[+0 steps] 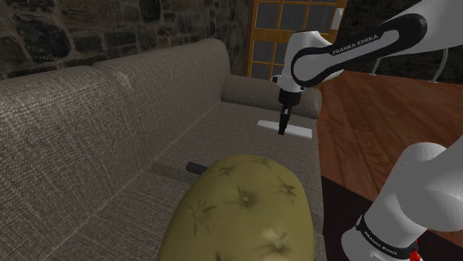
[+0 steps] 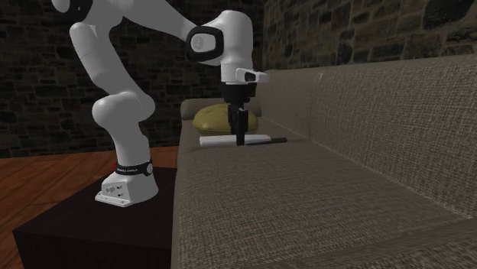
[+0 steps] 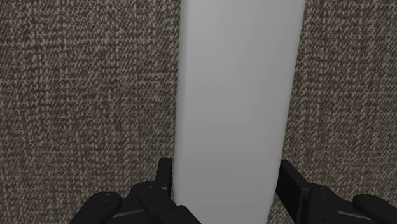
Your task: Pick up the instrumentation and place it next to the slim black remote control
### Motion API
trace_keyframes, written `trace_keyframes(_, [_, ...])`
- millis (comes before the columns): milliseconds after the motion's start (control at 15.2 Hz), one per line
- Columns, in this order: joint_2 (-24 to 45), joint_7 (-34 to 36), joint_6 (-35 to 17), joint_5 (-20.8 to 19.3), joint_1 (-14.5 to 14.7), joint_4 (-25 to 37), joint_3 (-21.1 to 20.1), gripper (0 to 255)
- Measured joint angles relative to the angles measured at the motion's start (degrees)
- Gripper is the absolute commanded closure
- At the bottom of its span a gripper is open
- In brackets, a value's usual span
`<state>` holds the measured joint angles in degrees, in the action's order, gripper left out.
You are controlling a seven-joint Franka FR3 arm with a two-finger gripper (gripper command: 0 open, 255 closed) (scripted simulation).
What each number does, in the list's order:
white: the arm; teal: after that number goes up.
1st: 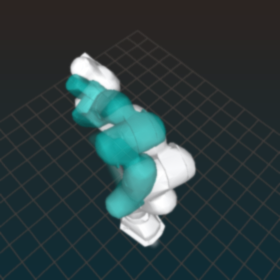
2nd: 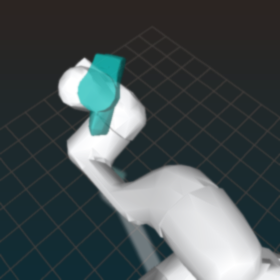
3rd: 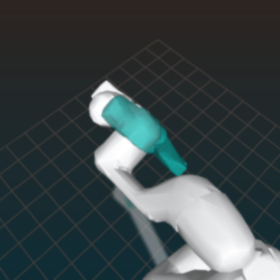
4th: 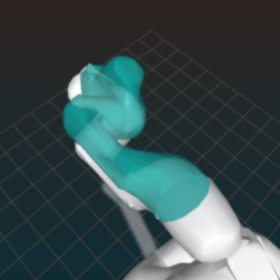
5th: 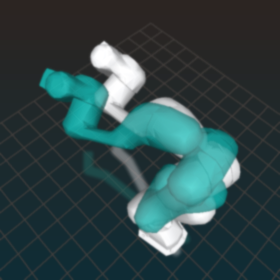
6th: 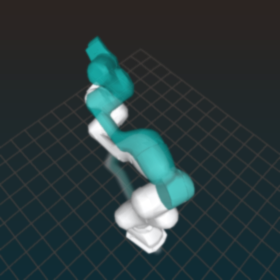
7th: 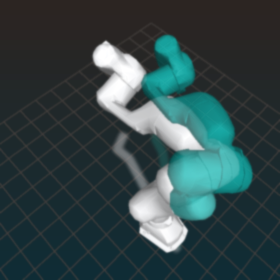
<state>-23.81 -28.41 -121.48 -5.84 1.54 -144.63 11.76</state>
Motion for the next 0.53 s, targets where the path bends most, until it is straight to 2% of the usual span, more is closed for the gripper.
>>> trace_keyframes(528, [-11.7,10.3,2.6,3.1,4.1,-9.5,-8.3,255])
